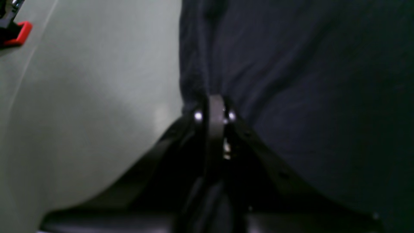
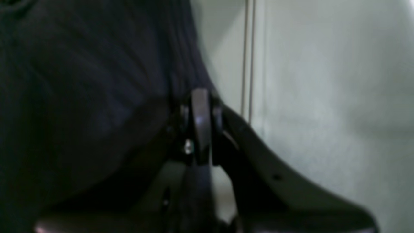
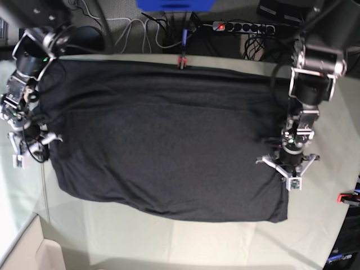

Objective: Layout the t-shirt on the table in an organized manner, then fold the t-shirt properly
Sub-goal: 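Release and reach both grippers to the middle of the shirt's sides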

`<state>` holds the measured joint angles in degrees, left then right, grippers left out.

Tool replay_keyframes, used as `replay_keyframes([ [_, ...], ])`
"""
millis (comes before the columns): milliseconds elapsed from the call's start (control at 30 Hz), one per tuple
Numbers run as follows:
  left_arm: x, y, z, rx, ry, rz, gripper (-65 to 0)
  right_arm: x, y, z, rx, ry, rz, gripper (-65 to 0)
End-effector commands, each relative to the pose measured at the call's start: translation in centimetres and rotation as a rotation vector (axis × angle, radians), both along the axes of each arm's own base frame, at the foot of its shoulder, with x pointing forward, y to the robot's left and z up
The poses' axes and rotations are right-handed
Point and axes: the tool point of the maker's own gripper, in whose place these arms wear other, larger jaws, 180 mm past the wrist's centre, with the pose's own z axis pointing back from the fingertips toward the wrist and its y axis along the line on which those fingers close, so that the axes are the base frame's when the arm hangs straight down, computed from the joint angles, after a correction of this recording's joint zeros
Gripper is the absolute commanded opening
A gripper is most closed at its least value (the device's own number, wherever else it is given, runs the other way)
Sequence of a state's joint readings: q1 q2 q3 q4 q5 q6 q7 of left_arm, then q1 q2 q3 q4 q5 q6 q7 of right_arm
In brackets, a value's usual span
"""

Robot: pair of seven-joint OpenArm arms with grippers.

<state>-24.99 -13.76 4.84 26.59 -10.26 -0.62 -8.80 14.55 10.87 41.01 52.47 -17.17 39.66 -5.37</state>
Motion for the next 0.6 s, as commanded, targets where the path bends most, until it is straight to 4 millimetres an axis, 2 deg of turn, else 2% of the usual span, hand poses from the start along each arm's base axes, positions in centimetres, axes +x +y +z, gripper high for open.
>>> replay_keyframes([
  [0,2.1,0.2,3.3,-0.008,-0.105,0.001,-64.8,1.0,-0.8,2.3,-0.024,-0.067,-0.004,-65.0],
  [67,1.9,0.8,4.4,-0.02,-0.138,0.008,-64.8,0.6,-0.8,2.9,-0.022,-0.08,-0.012,-65.0],
  [267,1.7,0.9,4.0,-0.03,-0.102,0.016,-64.8,1.1,-0.9,2.1,0.011,-0.042,-0.016,-63.8],
  [333,1.7,1.1,3.9,-0.029,-0.098,0.018,-64.8,1.5,-1.2,1.4,0.022,-0.012,-0.013,-57.4],
  [400,1.7,1.2,3.9,-0.026,-0.098,0.018,-64.8,1.8,-0.7,0.2,0.039,0.026,-0.001,-48.6],
  [500,1.6,1.3,3.9,-0.025,-0.095,0.019,-64.8,1.8,-1.2,-0.7,0.071,0.057,-0.008,-36.2],
  [567,1.6,1.3,3.9,-0.025,-0.095,0.019,-64.8,1.9,-0.8,-1.3,0.097,0.072,-0.007,-30.2],
])
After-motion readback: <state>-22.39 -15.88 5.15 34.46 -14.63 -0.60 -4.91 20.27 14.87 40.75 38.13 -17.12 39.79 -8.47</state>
